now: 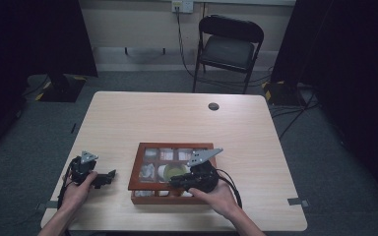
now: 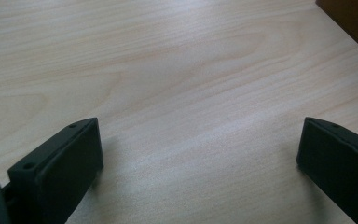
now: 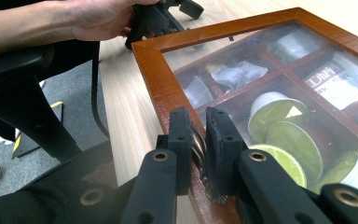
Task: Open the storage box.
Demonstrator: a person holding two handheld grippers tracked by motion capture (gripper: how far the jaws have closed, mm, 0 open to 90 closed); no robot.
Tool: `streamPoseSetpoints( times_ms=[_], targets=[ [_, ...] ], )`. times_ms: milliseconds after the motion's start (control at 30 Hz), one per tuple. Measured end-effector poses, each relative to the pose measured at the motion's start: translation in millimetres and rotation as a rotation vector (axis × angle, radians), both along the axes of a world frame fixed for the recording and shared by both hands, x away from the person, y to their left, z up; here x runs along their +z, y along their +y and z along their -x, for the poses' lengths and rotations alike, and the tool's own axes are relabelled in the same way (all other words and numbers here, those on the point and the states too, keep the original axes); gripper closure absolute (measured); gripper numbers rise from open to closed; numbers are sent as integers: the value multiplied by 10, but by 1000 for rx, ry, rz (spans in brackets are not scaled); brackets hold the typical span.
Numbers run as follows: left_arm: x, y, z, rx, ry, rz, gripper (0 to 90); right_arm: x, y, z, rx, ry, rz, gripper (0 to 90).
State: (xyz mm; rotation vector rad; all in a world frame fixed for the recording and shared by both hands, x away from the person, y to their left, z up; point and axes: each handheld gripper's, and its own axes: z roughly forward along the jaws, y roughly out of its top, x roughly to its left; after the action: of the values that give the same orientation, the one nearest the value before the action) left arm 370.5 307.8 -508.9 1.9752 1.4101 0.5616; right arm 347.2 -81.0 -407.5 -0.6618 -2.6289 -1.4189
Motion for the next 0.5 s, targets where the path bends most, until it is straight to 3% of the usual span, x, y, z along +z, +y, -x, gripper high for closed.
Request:
streamPoseSetpoints(
  times_ms=[500],
  targets=[
    [3, 4, 0, -6, 1, -5, 0, 168, -17, -65, -13, -9, -35, 810]
  ],
)
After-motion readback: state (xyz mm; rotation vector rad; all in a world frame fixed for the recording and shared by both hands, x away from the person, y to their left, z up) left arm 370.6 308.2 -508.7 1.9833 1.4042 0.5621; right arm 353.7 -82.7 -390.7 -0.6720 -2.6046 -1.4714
